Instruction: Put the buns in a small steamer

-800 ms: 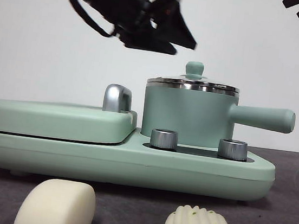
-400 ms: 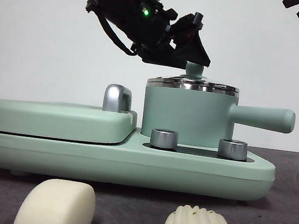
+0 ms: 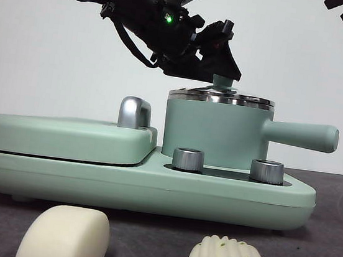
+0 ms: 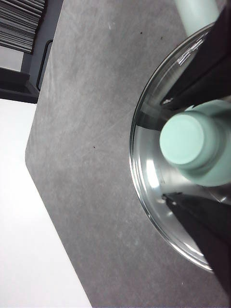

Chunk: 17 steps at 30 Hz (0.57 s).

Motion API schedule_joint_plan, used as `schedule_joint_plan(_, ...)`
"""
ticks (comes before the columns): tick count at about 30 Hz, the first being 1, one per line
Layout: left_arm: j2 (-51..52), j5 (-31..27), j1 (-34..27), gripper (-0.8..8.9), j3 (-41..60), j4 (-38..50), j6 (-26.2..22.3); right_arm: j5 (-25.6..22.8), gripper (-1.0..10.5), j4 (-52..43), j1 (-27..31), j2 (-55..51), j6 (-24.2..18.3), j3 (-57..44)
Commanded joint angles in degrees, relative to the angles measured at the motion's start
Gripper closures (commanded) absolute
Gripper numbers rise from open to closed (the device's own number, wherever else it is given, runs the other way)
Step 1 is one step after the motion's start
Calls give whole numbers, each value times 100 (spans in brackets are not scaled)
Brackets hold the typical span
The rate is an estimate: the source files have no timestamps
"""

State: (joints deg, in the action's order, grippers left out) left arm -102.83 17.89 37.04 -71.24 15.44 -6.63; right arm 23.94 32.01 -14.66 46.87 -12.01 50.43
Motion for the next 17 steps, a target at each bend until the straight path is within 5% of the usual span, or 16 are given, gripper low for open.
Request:
schedule_joint_plan(1,-170,-11,44,536,-136,48,-61,-7,693,-26,-22,24,4,118)
schedule_joint_plan(9,-223,-11,48,543,-138,33,-61,-7,693,-24,-22,24,4,118)
schedule_joint_plan(14,-223,-11,48,810,-136,35,-63,-7,693,-24,-22,24,4,118)
schedule_joint_plan(17,-223,-11,48,807,-136,50,-63,-7,693,-22,-22,24,4,118)
